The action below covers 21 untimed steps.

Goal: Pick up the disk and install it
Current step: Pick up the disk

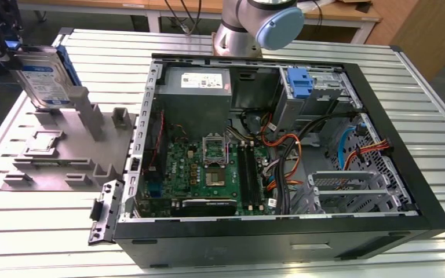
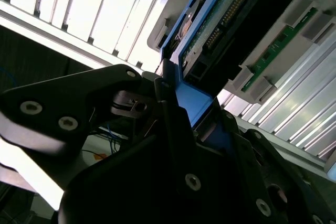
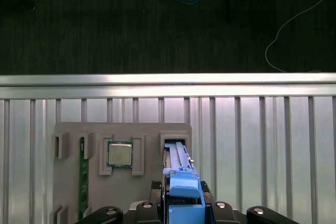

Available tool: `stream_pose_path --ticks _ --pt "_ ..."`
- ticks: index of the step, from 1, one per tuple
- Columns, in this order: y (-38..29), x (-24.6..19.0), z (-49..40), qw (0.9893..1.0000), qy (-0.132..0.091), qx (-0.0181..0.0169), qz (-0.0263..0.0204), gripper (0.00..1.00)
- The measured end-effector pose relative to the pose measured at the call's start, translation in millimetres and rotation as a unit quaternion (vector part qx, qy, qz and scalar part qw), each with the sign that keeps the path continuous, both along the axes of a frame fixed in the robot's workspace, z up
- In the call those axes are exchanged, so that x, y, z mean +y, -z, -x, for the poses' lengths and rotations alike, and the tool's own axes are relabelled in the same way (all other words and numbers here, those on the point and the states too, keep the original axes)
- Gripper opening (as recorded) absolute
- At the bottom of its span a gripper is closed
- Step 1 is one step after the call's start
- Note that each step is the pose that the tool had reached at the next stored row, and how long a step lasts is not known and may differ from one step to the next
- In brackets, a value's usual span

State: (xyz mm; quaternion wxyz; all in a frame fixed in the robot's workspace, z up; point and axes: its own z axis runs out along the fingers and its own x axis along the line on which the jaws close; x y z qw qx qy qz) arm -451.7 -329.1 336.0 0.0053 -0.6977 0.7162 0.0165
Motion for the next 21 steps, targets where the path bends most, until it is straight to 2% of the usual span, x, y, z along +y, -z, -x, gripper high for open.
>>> stream_pose_path --ticks 10,21 --pt "-1.7 0.0 0.0 1.0000 0.000 0.0002 0.0001 0.36" --pt "-11.0 0.0 0.0 1.0000 0.000 0.0001 0.0001 0.36"
